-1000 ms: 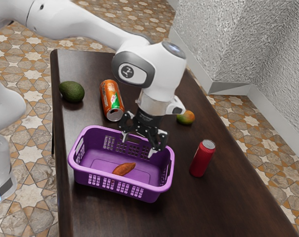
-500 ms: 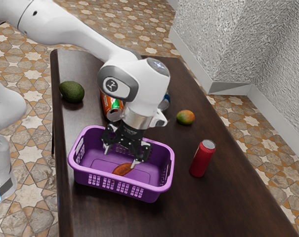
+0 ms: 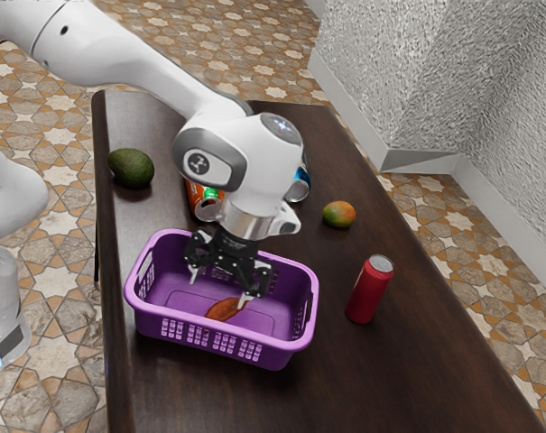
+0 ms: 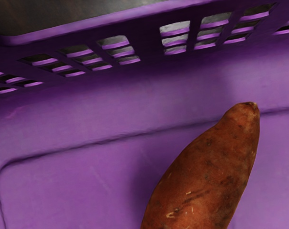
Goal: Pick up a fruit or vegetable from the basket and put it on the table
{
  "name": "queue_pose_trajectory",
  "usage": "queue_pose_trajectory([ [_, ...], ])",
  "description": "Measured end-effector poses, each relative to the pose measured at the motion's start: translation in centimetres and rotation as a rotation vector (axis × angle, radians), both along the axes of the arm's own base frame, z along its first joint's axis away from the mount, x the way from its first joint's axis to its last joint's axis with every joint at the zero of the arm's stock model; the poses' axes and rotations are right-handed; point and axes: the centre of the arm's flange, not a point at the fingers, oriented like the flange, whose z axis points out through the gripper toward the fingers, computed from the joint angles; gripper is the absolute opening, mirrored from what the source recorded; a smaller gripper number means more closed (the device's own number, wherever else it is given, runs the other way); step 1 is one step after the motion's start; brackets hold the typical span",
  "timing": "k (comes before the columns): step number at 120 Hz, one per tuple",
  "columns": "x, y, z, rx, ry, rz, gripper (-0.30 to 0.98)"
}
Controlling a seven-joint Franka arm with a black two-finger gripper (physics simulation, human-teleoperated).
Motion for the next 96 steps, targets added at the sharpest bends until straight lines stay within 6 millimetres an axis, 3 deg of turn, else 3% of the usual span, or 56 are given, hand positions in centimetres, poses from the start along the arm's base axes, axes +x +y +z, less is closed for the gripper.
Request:
queue_pose_trajectory([
  [96, 0.6, 0.1, -2.9, -0.033, -0.062, 0.007, 0.69],
])
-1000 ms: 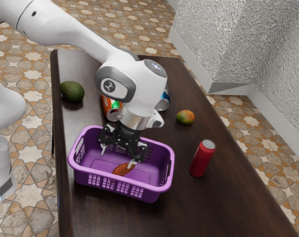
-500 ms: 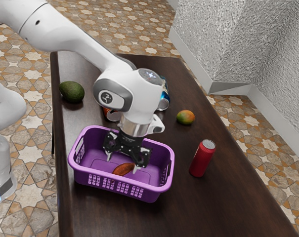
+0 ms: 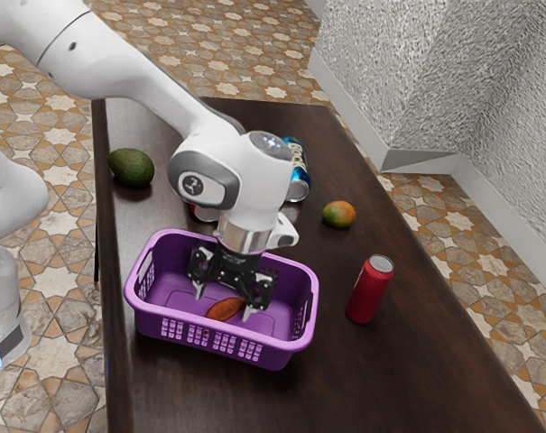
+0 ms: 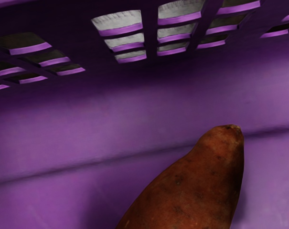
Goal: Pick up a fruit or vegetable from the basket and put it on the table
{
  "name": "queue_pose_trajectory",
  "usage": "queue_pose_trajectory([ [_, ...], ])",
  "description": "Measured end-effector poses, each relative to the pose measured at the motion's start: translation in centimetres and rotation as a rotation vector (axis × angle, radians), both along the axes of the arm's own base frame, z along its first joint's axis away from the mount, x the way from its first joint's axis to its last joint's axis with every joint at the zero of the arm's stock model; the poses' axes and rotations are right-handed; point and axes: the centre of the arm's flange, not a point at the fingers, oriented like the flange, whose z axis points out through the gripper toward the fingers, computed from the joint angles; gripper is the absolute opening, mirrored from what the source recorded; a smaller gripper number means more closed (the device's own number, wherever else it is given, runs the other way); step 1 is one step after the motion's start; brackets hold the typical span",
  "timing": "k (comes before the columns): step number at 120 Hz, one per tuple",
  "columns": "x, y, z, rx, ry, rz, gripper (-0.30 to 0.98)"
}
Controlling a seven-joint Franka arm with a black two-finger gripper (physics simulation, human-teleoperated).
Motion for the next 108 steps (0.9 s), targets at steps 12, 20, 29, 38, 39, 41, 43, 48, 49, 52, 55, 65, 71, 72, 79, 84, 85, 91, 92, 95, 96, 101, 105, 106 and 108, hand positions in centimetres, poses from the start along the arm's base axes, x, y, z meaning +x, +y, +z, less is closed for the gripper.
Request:
queue_pose_trajectory([
  [12, 0.1, -0.1, -0.3, 0.0, -0.003, 0.0, 0.69],
  [20, 0.2, -0.2, -0.6, -0.002, -0.002, 0.001, 0.69],
  [29, 0.3, -0.3, -0.6, -0.006, -0.002, -0.002, 0.69],
  [38, 0.3, -0.4, -0.7, -0.008, -0.004, -0.002, 0.69],
  [39, 0.3, -0.3, -0.7, -0.008, -0.004, -0.002, 0.69],
  [41, 0.3, -0.3, -0.7, -0.009, -0.004, -0.001, 0.69],
  [43, 0.3, -0.3, -0.7, -0.009, -0.005, -0.001, 0.69],
  [48, 0.3, -0.3, -0.7, -0.01, -0.005, -0.001, 0.69],
  [49, 0.4, -0.3, -0.7, -0.01, -0.005, -0.001, 0.68],
  [52, 0.4, -0.3, -0.7, -0.011, -0.005, 0.0, 0.67],
  [55, 0.4, -0.3, -0.7, -0.012, -0.006, 0.0, 0.63],
  [65, 0.4, -0.3, -0.7, -0.014, -0.005, 0.001, 0.47],
  [71, 0.3, -0.5, -0.8, -0.013, -0.003, -0.001, 0.38],
  [72, 0.3, -0.5, -0.8, -0.013, -0.003, -0.001, 0.37],
  [79, 0.5, -0.3, -1.0, -0.012, 0.001, 0.003, 0.3],
  [84, 0.5, -0.3, -1.1, -0.01, 0.003, 0.003, 0.28],
  [85, 0.5, -0.3, -1.1, -0.01, 0.004, 0.003, 0.28],
  [91, 0.5, -0.4, -1.2, -0.01, 0.005, 0.003, 0.31],
  [92, 0.5, -0.4, -1.2, -0.01, 0.005, 0.003, 0.31],
  [95, 0.5, -0.4, -1.2, -0.01, 0.005, 0.003, 0.33],
  [96, 0.5, -0.4, -1.2, -0.01, 0.006, 0.003, 0.33],
  [101, 0.5, -0.3, -1.2, -0.012, 0.007, 0.006, 0.34],
  [105, 0.6, -0.1, -1.2, -0.014, 0.008, 0.009, 0.34],
  [106, 0.6, -0.1, -1.2, -0.015, 0.008, 0.01, 0.34],
  [108, 0.7, 0.0, -1.2, -0.016, 0.008, 0.01, 0.34],
])
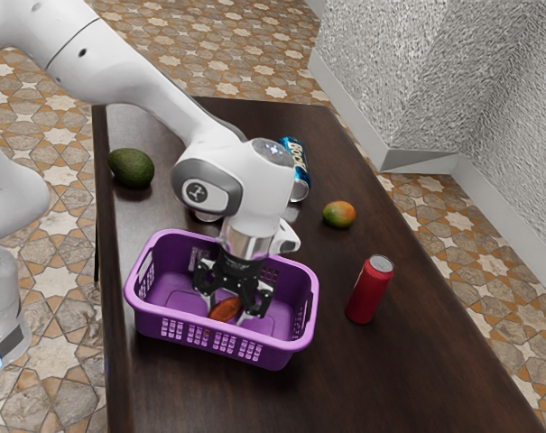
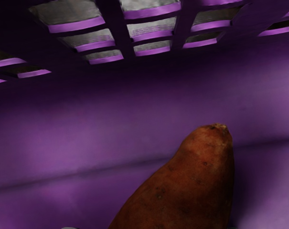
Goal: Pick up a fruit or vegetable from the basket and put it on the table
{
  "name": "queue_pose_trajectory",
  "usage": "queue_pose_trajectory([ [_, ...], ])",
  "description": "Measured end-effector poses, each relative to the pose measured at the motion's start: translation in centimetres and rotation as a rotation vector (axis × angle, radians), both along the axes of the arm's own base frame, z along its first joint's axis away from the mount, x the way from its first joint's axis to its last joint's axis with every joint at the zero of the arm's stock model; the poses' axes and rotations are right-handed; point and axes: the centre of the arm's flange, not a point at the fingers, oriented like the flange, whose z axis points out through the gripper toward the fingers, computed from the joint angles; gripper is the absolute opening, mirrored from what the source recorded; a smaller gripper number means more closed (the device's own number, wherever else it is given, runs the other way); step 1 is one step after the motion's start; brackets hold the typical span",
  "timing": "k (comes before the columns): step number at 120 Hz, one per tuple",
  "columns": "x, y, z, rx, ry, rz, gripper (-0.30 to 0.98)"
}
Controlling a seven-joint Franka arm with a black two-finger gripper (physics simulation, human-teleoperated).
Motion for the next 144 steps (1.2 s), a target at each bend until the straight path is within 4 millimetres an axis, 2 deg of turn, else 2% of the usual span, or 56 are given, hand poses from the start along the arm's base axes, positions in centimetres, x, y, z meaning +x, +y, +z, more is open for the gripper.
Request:
queue_pose_trajectory([
  [6, 0.1, 0.1, 0.1, -0.002, -0.001, 0.001, 0.32],
  [19, 0.2, 0.2, 0.3, -0.007, -0.004, 0.002, 0.19],
  [48, 0.5, 0.3, 1.5, -0.021, -0.028, -0.003, 0.16],
  [88, 2.2, 0.6, 6.8, -0.023, -0.116, -0.025, 0.16],
  [100, 3.3, 1.1, 10.4, -0.014, -0.168, -0.029, 0.16],
  [108, 4.5, 2.7, 12.8, -0.005, -0.191, -0.012, 0.16],
  [122, 6.7, 9.8, 15.0, 0.025, -0.192, 0.071, 0.16],
  [130, 7.3, 13.6, 15.0, 0.05, -0.174, 0.107, 0.16],
  [144, 7.7, 15.2, 13.4, 0.077, -0.121, 0.085, 0.14],
])
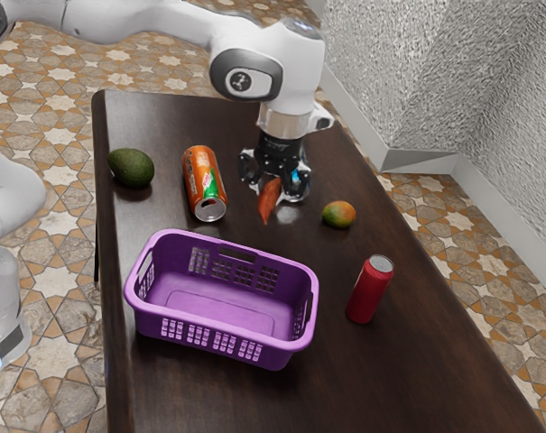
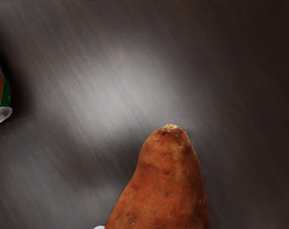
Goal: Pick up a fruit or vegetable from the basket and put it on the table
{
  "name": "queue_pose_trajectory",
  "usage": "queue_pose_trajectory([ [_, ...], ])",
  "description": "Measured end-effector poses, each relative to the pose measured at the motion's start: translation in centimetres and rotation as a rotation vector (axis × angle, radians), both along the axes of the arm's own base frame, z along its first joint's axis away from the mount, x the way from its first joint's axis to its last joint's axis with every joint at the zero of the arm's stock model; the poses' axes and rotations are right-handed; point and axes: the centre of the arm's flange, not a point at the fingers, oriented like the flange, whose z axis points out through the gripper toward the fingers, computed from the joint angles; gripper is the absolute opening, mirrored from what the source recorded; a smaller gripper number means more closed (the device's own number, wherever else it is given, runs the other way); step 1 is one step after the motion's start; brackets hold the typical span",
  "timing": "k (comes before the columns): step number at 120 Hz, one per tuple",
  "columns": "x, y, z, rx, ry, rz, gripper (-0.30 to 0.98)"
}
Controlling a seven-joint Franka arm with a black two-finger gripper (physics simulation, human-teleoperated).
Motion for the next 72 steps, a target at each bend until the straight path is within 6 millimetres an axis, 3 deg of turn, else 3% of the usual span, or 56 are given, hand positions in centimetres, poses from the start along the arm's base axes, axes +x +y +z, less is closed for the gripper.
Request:
queue_pose_trajectory([
  [17, 0.1, 1.7, -2.8, 0.0, 0.071, -0.013, 0.15],
  [35, 0.0, 1.9, -5.8, -0.009, 0.132, -0.036, 0.15],
  [52, 0.0, 1.9, -6.6, -0.02, 0.143, -0.06, 0.15],
  [63, 0.1, 1.8, -6.5, -0.025, 0.136, -0.079, 0.39],
  [72, 0.2, 1.8, -6.2, -0.026, 0.127, -0.096, 0.51],
])
